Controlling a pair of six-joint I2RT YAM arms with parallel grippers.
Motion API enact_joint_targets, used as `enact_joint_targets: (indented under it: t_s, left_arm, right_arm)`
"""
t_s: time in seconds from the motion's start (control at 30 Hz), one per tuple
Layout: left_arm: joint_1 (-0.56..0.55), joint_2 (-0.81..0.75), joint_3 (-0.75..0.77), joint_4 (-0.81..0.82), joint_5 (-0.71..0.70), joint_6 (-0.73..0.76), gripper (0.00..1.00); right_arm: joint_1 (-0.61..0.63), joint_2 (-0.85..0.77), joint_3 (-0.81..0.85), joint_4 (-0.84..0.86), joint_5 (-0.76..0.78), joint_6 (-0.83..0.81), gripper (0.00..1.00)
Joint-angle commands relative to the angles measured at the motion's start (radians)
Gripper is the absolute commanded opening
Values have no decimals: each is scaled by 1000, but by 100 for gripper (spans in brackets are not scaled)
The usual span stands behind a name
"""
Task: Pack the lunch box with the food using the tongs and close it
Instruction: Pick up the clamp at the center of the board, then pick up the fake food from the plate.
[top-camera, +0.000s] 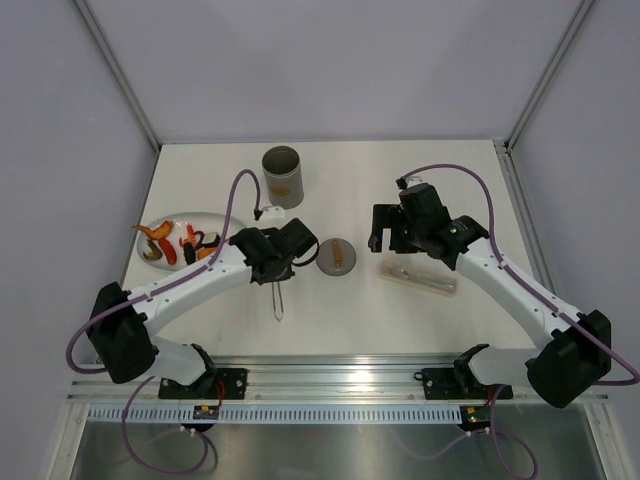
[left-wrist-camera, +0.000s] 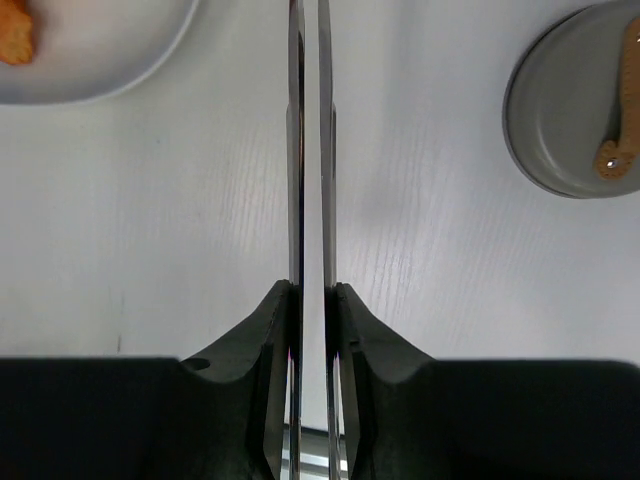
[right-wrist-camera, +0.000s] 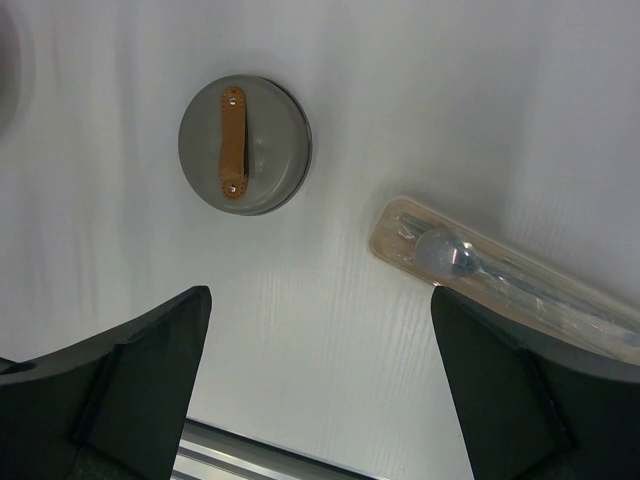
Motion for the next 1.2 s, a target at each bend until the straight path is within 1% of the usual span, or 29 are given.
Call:
enact_joint_targets:
  t_s: [0.0,0.1,0.3,0.4,0.57,0.9,1.17]
  left_arm:
    - [14,-78,106,-131,-65,93,23]
    - [28,-112,152,-174,-43,142,23]
    - [77,-134,221,-253,12,182,24]
    - [86,-122,254,-306,24,176,25]
    - [94,-108,284,-372,-5,155,30]
    - [146,-108,278,-354,27,188,38]
    - [230,-108,298,-339,38,214,38]
  right_arm:
    - [-4,-36,21,16,31,-22,100]
    - [-2,-29,23,5,39,-23,99]
    - [-2,-24,20,14,33,-20,99]
    - [-4,-16,26,14,30,-22,99]
    - [-2,-15,15,29,19,-19,99]
    - [-2,5,24,36,1,-26,99]
    - [-4,13,29,45,-13,-33,100]
